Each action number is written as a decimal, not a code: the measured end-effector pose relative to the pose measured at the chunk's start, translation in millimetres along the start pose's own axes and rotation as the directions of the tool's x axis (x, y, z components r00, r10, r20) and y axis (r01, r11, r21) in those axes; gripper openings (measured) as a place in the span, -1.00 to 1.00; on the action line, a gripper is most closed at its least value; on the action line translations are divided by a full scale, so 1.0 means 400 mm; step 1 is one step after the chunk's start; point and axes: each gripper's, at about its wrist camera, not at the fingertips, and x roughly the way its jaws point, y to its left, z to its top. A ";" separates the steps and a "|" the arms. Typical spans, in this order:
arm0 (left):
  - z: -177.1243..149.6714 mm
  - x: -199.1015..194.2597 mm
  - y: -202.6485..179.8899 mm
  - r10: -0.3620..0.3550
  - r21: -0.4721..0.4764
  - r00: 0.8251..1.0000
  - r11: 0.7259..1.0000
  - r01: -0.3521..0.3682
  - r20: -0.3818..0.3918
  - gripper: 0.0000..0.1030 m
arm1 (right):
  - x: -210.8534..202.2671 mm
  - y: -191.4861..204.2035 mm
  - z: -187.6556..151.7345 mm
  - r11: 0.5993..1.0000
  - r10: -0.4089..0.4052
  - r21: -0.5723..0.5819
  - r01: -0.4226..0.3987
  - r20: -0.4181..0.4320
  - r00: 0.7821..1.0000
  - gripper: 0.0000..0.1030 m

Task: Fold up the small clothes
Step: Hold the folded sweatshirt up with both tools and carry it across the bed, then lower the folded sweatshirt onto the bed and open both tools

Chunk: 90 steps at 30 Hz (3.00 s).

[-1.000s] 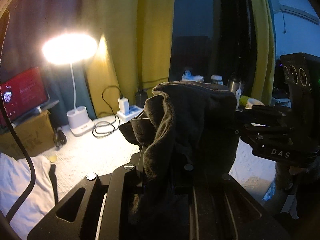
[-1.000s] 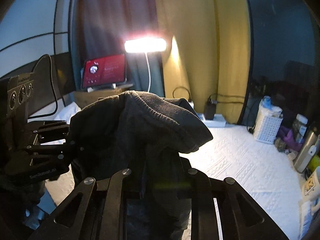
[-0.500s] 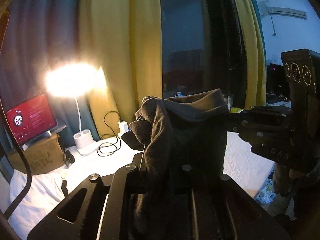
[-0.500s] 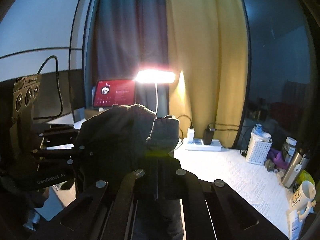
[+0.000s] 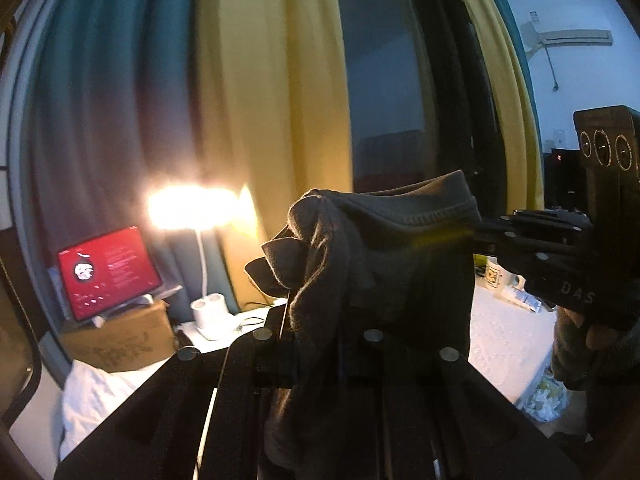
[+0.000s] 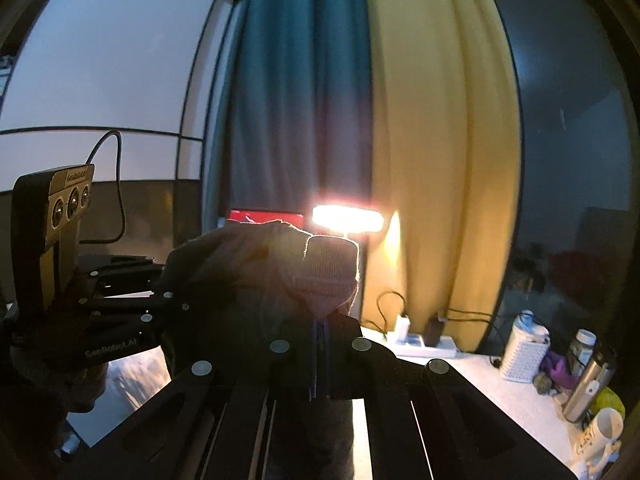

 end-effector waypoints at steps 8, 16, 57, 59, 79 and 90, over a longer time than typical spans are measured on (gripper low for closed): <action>-0.015 -0.040 0.049 0.068 0.005 0.998 0.998 -0.068 -0.007 -0.78 | 0.057 0.040 0.011 0.997 0.070 -0.008 -0.071 -0.014 0.997 -0.96; -0.099 0.033 0.132 0.091 -0.087 0.990 0.991 -0.100 -0.112 -0.78 | 0.196 0.055 -0.031 0.993 0.116 0.004 -0.117 -0.130 0.985 -0.96; -0.393 0.506 0.411 -0.010 -0.240 0.864 0.962 -0.129 -0.503 -0.78 | 0.820 -0.117 -0.361 0.976 0.148 0.214 -0.041 -0.514 0.845 -0.96; -0.411 0.524 0.419 -0.018 -0.248 0.853 0.960 -0.132 -0.522 -0.77 | 0.852 -0.126 -0.389 0.973 0.151 0.228 -0.028 -0.543 0.826 -0.96; -0.468 0.559 0.440 0.026 -0.239 0.809 0.949 -0.205 -0.587 -0.64 | 0.840 -0.195 -0.476 0.969 0.155 0.246 0.009 -0.637 0.755 -0.09; -0.450 0.534 0.448 0.072 -0.228 0.812 0.942 -0.246 -0.580 -0.64 | 0.750 -0.264 -0.485 0.966 0.033 0.217 0.142 -0.647 0.762 -0.09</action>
